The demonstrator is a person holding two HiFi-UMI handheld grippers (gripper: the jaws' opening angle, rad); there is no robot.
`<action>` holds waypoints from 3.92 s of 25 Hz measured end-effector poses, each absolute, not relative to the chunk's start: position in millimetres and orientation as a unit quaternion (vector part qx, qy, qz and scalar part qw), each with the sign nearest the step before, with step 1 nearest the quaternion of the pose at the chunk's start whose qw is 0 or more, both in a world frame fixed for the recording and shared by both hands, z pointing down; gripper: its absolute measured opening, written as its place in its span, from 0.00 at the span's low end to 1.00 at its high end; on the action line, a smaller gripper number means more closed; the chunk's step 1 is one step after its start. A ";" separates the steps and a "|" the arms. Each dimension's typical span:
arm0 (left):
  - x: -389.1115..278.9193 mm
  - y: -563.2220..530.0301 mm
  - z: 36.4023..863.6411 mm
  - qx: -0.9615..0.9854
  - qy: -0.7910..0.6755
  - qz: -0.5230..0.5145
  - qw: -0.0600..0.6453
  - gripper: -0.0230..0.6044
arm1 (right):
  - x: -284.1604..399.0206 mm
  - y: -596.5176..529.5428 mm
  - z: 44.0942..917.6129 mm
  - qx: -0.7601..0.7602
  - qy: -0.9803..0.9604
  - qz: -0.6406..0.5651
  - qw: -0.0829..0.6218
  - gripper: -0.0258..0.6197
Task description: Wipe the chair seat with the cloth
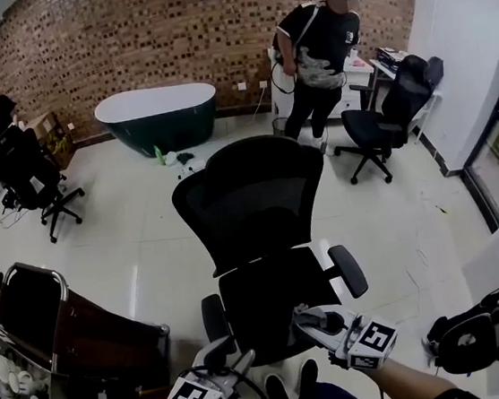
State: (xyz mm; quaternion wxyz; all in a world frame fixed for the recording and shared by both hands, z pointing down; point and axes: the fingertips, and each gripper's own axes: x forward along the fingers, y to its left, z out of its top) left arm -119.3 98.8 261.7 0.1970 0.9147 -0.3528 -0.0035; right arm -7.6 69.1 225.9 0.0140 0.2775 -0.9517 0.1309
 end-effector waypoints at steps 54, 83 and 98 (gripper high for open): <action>-128.8 -76.9 560.3 0.858 -0.418 0.023 0.296 0.43 | -168.9 -208.7 828.3 0.104 -0.879 0.055 0.461 0.12; -98.5 -74.1 544.5 0.874 -0.393 0.026 0.285 0.43 | -37.8 -245.2 786.3 0.209 -0.860 0.114 0.452 0.12; -121.3 -79.0 533.7 0.862 -0.416 -0.004 0.290 0.27 | -177.1 -152.2 819.5 0.087 -0.886 0.134 0.435 0.12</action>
